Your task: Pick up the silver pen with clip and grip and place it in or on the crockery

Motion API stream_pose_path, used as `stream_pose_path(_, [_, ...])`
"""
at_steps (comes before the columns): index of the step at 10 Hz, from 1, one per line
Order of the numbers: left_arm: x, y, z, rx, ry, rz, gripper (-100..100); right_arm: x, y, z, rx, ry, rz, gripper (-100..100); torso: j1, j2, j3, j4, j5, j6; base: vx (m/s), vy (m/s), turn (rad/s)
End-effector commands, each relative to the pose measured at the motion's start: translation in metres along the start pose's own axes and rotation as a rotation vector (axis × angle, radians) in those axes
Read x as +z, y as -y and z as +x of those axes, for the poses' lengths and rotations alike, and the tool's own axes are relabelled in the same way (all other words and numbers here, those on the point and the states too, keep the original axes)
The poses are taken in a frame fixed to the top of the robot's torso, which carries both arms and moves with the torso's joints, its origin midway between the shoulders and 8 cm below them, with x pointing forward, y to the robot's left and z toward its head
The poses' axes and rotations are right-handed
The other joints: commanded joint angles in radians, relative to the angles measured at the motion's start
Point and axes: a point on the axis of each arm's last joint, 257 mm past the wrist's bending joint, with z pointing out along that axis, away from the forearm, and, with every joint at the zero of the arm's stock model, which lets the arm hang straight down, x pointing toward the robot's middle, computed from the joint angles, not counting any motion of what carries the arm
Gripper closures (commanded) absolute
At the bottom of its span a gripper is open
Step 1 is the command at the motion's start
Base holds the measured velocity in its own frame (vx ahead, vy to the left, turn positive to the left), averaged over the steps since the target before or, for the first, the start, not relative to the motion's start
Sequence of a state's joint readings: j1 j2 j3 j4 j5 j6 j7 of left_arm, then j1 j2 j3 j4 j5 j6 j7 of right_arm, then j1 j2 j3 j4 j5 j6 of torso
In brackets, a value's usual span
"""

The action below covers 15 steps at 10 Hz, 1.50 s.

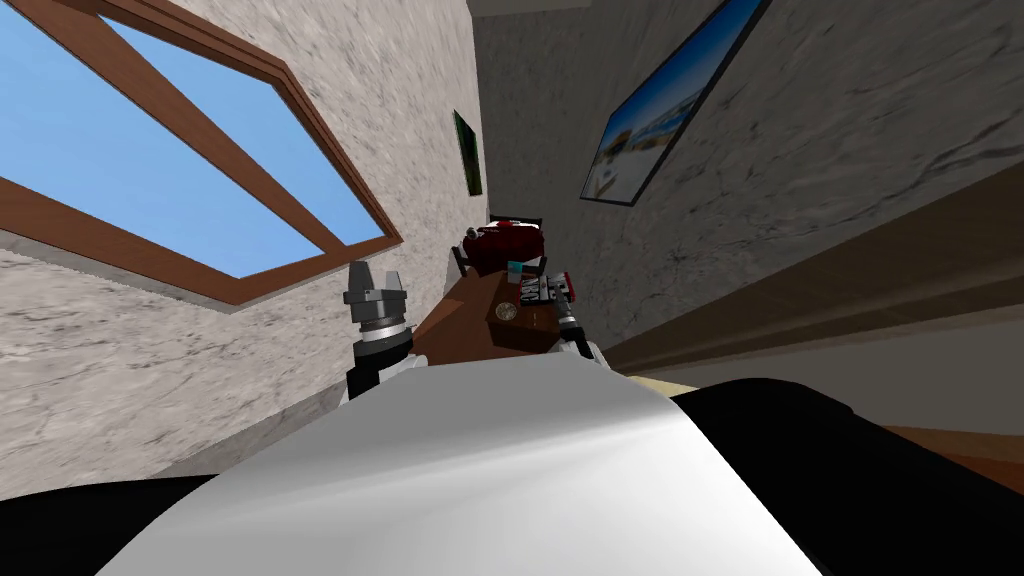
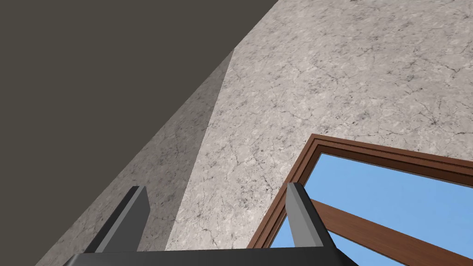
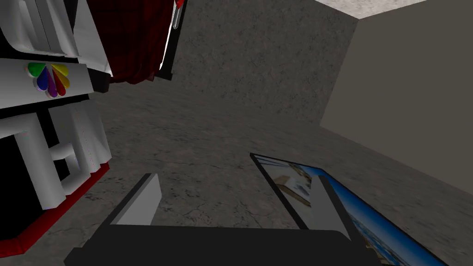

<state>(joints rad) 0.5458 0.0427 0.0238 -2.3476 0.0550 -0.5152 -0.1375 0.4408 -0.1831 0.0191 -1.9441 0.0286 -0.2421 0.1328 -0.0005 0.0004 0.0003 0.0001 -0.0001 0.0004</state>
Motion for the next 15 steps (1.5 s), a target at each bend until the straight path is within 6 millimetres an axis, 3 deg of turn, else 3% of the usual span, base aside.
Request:
stream_pose_path(1, [0.000, 0.000, 0.000, 0.000, 0.000, 0.000, 0, -0.001, 0.029, 0.009, -0.023, -0.033, 0.071, -100, 0.000, 0.000, 0.000, 0.000, 0.000, 0.000, -0.010, 0.002, 0.156])
stream_pose_path(3, [0.000, 0.000, 0.000, 0.000, 0.000, 0.000, 0, -0.004, 0.052, 0.016, -0.043, -0.060, 0.130, -100, 0.000, 0.000, 0.000, 0.000, 0.000, -0.001, -0.010, 0.001, 0.156])
stream_pose_path(4, [0.000, 0.000, 0.000, 0.000, 0.000, 0.000, 0, -0.007, 0.074, 0.022, -0.064, -0.087, 0.188, -100, 0.000, 0.000, 0.000, 0.000, 0.000, 0.000, -0.005, 0.004, 0.131])
stream_pose_path(5, [0.000, 0.000, 0.000, 0.000, 0.000, 0.000, 0, -0.007, 0.076, 0.022, -0.064, -0.087, 0.191, -100, 0.000, 0.000, 0.000, 0.000, 0.000, 0.000, -0.003, 0.001, 0.085])
stream_pose_path(6, [0.000, 0.000, 0.000, 0.000, 0.000, 0.000, 0, -0.011, 0.096, 0.027, -0.086, -0.113, 0.246, -100, 0.000, 0.000, 0.000, 0.000, 0.000, 0.000, -0.003, 0.004, 0.169])
stream_pose_path(7, [0.000, 0.000, 0.000, 0.000, 0.000, 0.000, 0, -0.012, 0.100, 0.028, -0.086, -0.114, 0.253, -100, 0.000, -0.001, 0.000, 0.000, 0.000, 0.000, -0.001, 0.000, 0.102])
stream_pose_path(8, [0.000, 0.000, 0.000, 0.000, 0.000, 0.000, 0, -0.019, 0.122, 0.032, -0.109, -0.140, 0.313, -100, 0.000, -0.001, 0.000, 0.000, 0.000, 0.000, 0.000, 0.003, 0.191])
stream_pose_path(9, [0.000, 0.000, 0.000, 0.000, 0.000, 0.000, 0, -0.019, 0.124, 0.033, -0.109, -0.141, 0.316, -100, 0.000, -0.001, 0.000, 0.000, 0.000, 0.000, 0.002, -0.001, 0.092])
stream_pose_path(10, [0.000, 0.000, 0.000, 0.000, 0.000, 0.000, 0, -0.026, 0.144, 0.036, -0.132, -0.166, 0.371, -100, 0.000, -0.001, 0.000, 0.000, 0.000, 0.000, 0.003, 0.004, 0.169])
stream_pose_path(11, [0.000, 0.000, 0.000, 0.000, 0.000, 0.000, 0, -0.028, 0.148, 0.036, -0.132, -0.167, 0.380, -100, 0.000, -0.001, 0.000, 0.000, 0.000, 0.000, 0.003, -0.002, 0.095])
stream_pose_path(15, [0.000, 0.000, 0.000, 0.000, 0.000, 0.000, 0, -0.063, 0.219, 0.040, -0.208, -0.241, 0.571, -100, 0.000, -0.001, -0.001, 0.000, 0.000, 0.000, 0.009, -0.001, 0.191])
